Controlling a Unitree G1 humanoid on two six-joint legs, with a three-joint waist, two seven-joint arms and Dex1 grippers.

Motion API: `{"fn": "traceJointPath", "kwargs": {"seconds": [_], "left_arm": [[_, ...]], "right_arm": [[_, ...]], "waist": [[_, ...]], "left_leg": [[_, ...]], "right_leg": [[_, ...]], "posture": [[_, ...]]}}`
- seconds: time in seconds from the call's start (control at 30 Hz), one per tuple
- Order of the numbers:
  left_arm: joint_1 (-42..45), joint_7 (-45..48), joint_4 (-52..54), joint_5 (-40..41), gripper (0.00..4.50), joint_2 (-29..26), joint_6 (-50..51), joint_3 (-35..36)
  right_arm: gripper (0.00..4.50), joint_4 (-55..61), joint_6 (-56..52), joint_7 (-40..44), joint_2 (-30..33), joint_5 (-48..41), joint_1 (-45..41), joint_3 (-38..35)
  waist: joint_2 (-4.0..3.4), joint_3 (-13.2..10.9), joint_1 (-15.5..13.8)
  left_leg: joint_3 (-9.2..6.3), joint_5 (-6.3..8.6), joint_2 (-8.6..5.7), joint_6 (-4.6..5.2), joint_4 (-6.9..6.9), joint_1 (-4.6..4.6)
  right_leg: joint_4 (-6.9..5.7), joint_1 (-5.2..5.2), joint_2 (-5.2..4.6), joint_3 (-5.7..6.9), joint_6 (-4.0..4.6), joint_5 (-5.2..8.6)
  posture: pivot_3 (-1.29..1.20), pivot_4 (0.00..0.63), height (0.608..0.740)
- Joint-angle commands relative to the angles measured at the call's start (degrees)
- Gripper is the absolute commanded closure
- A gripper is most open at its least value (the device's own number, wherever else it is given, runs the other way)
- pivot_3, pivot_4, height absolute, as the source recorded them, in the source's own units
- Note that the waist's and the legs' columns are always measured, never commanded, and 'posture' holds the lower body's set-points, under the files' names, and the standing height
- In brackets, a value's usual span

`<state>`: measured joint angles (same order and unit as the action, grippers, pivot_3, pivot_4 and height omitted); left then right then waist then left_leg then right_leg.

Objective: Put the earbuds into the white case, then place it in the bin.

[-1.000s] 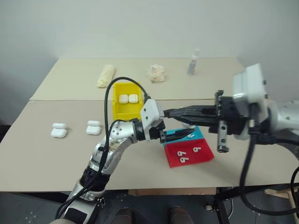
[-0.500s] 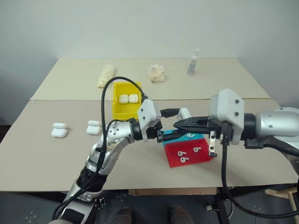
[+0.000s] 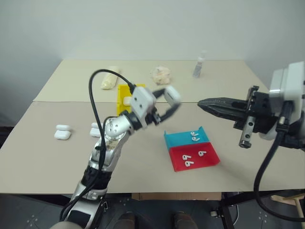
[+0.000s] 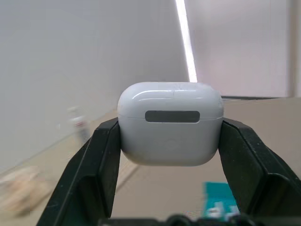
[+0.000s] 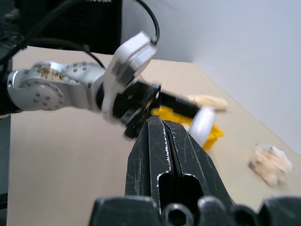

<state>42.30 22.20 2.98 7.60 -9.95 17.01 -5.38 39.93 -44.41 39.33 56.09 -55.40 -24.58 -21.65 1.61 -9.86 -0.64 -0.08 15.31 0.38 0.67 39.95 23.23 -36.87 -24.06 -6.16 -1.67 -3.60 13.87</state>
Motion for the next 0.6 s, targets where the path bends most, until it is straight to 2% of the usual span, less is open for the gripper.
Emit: {"fn": "traceJointPath", "kwargs": {"seconds": [0.03, 0.2, 0.43, 0.6], "left_arm": [[7.0, -13.7, -6.0, -4.3, 1.70, 1.5, 11.2, 5.2], [11.1, -22.3, -17.7, -10.2, 1.70, 1.3, 12.7, 5.2], [10.4, -19.3, -22.8, -12.3, 1.70, 0.6, 9.2, 1.7], [10.2, -18.8, -22.6, -12.8, 0.07, 0.9, 8.6, 1.3]], "right_arm": [[4.48, 0.8, 0.4, -2.0, 0.2, 1.5, 2.4, -1.4], [4.48, 0.5, 0.6, -3.0, 0.1, 3.2, 4.7, 0.3], [4.48, 0.7, 0.6, -2.5, 1.0, 5.6, 6.4, 1.1], [4.50, 1.2, 0.2, -2.7, 0.8, 5.4, 7.4, 0.6]], "waist": [[0.01, 0.0, 0.0], [0.01, 0.0, 0.2], [0.03, 0.0, -0.1], [0.03, 0.0, 0.0]], "left_leg": [[0.00, 0.00, 0.00, 0.00, -0.01, 0.02], [0.00, 0.06, -0.02, 0.10, -0.06, 0.04], [0.05, 0.02, -0.03, 0.04, -0.05, 0.11], [0.06, 0.02, -0.04, 0.04, -0.05, 0.09]], "right_leg": [[-0.02, 0.00, 0.00, 0.00, -0.02, -0.01], [-0.17, -0.06, 0.00, -0.02, -0.04, -0.02], [-0.16, -0.07, -0.01, 0.01, -0.04, -0.02], [-0.18, -0.08, -0.02, 0.01, -0.04, -0.03]], "posture": [[0.00, 0.150, 0.740], [0.00, 0.150, 0.740], [0.00, 0.150, 0.740], [0.00, 0.150, 0.740]]}}
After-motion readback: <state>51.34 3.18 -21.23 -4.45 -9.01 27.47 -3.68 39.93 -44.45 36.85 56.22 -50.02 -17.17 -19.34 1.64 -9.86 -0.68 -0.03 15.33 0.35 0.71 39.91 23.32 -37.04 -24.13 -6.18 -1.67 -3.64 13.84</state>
